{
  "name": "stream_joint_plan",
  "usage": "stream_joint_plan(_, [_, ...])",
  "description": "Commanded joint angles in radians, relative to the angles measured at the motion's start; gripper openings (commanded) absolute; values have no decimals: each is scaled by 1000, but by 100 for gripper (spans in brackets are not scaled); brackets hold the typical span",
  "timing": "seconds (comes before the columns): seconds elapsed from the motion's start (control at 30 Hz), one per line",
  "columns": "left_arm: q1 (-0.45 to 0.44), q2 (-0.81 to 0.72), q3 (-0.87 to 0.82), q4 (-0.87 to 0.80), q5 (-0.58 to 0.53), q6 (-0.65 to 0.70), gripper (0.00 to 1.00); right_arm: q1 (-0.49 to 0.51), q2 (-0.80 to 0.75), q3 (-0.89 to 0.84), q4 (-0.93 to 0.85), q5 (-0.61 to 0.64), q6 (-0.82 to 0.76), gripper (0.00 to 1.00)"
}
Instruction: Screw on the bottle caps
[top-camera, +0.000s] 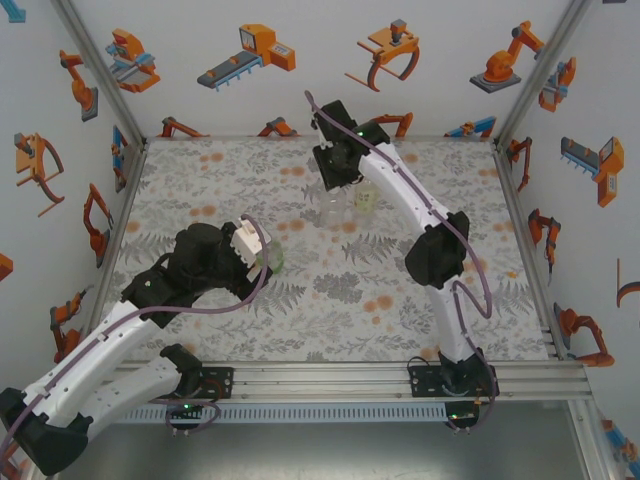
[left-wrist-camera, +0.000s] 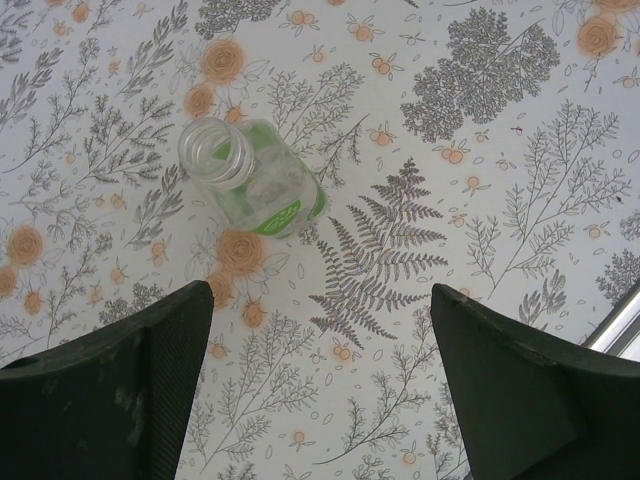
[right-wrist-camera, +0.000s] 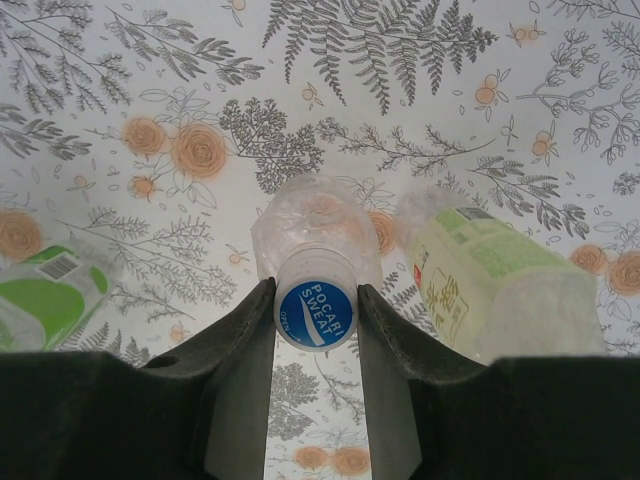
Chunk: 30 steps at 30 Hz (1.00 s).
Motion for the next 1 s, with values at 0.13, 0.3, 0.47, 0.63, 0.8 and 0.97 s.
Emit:
stream_joint_plan(0.13, [3,9,2,6,45,18,81,-5,18,3,9,1,-20,0])
stream_joint_plan(0.3, [3,7,0,6,48,22,81,-5,-6,-62,54,-7,-15,6])
stream_joint_plan(0.47, [3,3,-1,9,50,22,81,-5,-30,-83,62,-3,-9,30])
stream_joint_plan(0.63, [4,-5,-3,15,46,18,81,-5,-61,-81,64,6,-9,40])
stream_joint_plan(0.8, [11,-20,-12,26,41,12,82,-5,-91,-66,65,15,-9,49])
stream_joint_plan(0.97, [26,-25,-12,32,43,0,82,-4,-121,-55,50,28,-13,51])
